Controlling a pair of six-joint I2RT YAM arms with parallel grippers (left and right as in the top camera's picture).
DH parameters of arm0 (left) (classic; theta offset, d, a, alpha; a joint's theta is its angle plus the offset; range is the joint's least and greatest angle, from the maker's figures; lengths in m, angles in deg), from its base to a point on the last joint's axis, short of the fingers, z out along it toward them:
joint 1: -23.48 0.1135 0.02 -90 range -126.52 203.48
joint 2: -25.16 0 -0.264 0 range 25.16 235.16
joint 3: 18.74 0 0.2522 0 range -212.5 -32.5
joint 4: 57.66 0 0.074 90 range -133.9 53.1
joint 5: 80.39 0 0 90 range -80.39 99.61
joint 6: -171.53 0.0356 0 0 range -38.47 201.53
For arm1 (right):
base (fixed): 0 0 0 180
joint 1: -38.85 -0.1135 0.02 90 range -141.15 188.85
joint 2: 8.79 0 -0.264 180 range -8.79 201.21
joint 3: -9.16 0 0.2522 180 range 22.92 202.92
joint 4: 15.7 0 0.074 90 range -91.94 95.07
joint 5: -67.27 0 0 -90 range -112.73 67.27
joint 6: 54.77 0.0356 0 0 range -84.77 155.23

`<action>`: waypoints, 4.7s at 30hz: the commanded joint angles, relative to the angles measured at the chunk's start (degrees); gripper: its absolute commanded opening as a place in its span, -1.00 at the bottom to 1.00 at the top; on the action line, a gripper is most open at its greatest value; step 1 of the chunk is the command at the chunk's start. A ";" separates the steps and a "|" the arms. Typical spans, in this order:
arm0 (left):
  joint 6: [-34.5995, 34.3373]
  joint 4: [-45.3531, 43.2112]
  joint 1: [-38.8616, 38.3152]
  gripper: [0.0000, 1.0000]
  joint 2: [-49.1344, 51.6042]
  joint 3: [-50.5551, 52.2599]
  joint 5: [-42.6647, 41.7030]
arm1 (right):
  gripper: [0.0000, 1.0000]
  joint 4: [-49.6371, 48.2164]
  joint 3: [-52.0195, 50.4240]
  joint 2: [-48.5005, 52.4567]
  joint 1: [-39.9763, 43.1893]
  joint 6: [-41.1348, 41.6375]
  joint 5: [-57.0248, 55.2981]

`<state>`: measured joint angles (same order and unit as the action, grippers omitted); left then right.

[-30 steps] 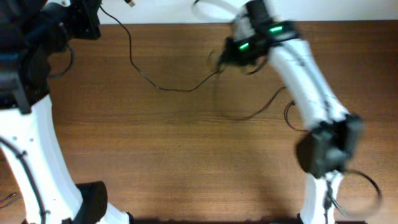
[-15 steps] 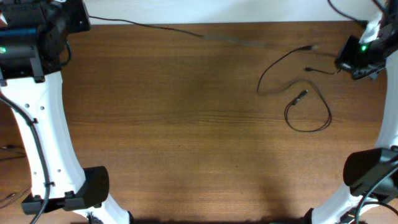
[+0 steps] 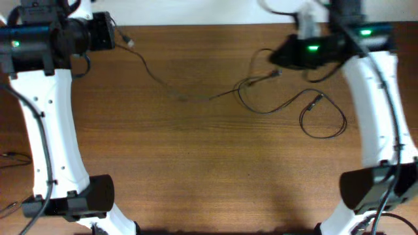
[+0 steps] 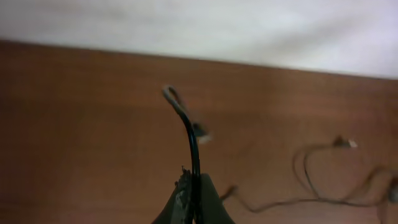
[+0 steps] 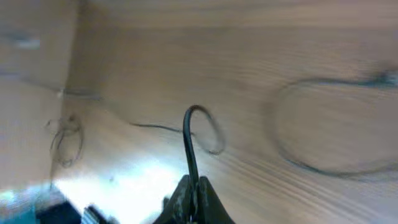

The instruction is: Untangle cables

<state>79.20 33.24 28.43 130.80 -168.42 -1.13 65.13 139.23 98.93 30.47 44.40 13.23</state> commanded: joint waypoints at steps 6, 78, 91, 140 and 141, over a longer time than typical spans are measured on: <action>3.72 -14.62 -2.97 -0.93 0.44 31.41 -24.74 | -0.74 -4.55 0.90 5.55 -21.68 17.75 -14.62; -16.85 -13.33 -19.91 -0.78 20.28 11.37 18.45 | 0.96 12.55 -2.54 6.05 5.62 4.52 -21.68; -14.71 -7.78 17.77 -0.85 8.63 2.84 24.06 | 0.96 12.70 -2.54 6.05 4.90 4.55 -21.66; -8.96 0.50 -29.29 0.83 37.00 -7.48 -8.74 | 0.98 14.45 -2.54 6.05 25.75 4.52 -22.71; -10.95 -0.46 -30.71 0.83 38.21 -7.48 -7.17 | 0.98 14.45 -2.54 6.05 25.62 4.50 -22.73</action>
<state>75.31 34.64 1.16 165.60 -176.22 -13.04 79.34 137.11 106.54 56.45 49.56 -8.84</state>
